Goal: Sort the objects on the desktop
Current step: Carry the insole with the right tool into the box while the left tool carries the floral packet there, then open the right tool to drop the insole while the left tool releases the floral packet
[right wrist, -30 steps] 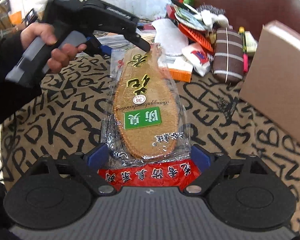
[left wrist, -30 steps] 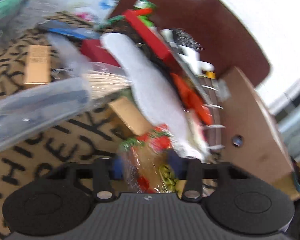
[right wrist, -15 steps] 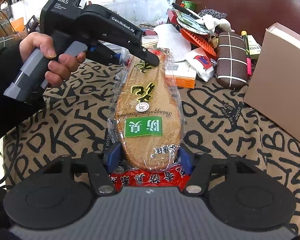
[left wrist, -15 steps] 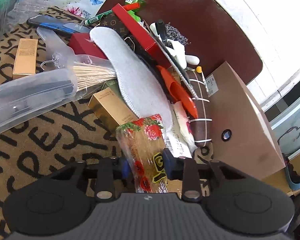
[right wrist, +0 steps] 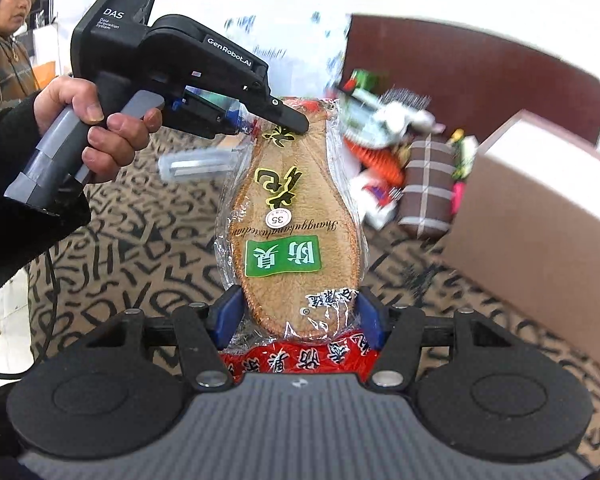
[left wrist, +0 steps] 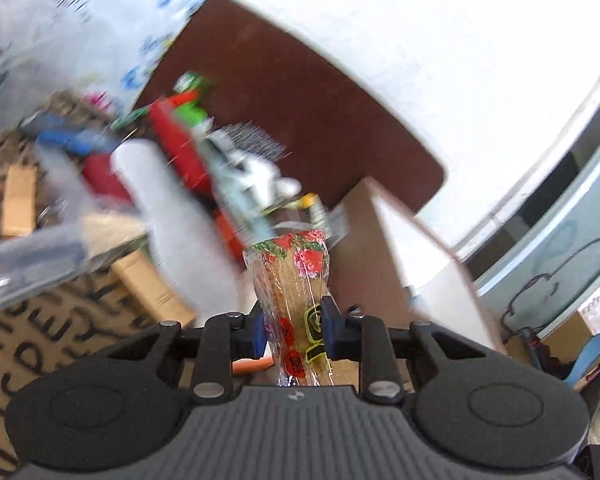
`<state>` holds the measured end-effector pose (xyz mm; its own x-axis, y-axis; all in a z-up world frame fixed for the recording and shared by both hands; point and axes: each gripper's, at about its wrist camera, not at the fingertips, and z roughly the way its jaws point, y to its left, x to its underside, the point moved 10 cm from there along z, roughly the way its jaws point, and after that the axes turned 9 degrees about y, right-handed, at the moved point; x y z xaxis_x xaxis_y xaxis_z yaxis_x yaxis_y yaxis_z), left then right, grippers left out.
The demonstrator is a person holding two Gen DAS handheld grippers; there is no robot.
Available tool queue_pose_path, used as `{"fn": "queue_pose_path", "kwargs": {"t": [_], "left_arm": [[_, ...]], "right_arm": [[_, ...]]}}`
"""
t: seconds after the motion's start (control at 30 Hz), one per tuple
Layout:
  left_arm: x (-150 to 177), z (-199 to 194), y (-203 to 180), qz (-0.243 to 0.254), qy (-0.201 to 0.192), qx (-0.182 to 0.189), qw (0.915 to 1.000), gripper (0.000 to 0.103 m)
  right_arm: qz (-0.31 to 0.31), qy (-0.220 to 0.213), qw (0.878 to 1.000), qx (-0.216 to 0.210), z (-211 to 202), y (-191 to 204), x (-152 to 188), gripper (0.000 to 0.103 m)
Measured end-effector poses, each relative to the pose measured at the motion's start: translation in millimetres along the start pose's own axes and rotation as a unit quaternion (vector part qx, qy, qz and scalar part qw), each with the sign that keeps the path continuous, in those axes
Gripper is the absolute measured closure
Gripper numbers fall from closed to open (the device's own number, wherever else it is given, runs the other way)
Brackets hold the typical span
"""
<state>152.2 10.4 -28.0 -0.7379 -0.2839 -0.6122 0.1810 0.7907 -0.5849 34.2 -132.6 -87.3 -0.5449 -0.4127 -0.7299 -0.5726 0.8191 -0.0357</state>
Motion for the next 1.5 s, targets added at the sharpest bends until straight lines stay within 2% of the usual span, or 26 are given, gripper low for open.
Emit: {"fn": "queue_pose_path", "kwargs": {"t": [0.2,0.37,0.57,0.7,0.93,1.23,1.27,1.3,1.33,1.37,1.43,1.5], "left_arm": [[-28.1,8.6,-62.2,0.030,-0.021,0.044,0.9984,0.077],[-46.8,32.3,-115.2,0.058,-0.026,0.078,0.9949,0.077],[-64.2,68.3,-164.7,0.067,-0.023,0.123,0.9899,0.075],[-74.3,94.2,-186.6,0.074,-0.023,0.133,0.9881,0.074],[-86.7,144.2,-193.3,0.061,-0.009,0.128,0.9898,0.072],[-90.8,210.4,-162.1,0.025,0.027,0.095,0.9948,0.069],[-89.8,216.5,-158.7,0.022,0.035,0.091,0.9950,0.060],[-88.4,221.3,-155.8,0.019,0.043,0.087,0.9951,0.042],[-85.8,224.0,-153.6,0.016,0.052,0.086,0.9948,0.031],[-83.8,225.0,-152.3,0.012,0.058,0.090,0.9942,0.017],[-81.4,221.7,-154.2,0.015,0.061,0.113,0.9916,0.013],[-79.6,214.0,-156.9,0.025,0.060,0.126,0.9899,0.010]], "right_arm": [[-0.001,-0.049,0.997,0.052,-39.5,-34.0,-14.8,0.044],[-0.005,-0.069,0.992,0.106,-68.7,-75.6,-22.3,0.044],[-0.033,-0.075,0.980,0.179,-94.0,-129.3,-28.5,0.044],[-0.045,-0.066,0.974,0.210,-96.6,-167.9,-31.4,0.044],[-0.066,-0.039,0.969,0.237,-80.5,-224.1,-32.5,0.044],[-0.065,0.025,0.965,0.251,-30.4,-281.5,-27.8,0.044],[-0.063,0.037,0.965,0.253,-22.4,-287.2,-26.1,0.044],[-0.053,0.038,0.967,0.245,-19.0,-290.0,-25.8,0.043],[-0.032,0.035,0.974,0.220,-17.4,-292.1,-26.4,0.038],[-0.016,0.039,0.976,0.216,-15.4,-295.2,-25.8,0.036],[-0.002,0.042,0.972,0.231,-15.0,-300.3,-25.7,0.018],[-0.004,0.035,0.968,0.248,-17.5,-300.7,-26.4,0.013]]}}
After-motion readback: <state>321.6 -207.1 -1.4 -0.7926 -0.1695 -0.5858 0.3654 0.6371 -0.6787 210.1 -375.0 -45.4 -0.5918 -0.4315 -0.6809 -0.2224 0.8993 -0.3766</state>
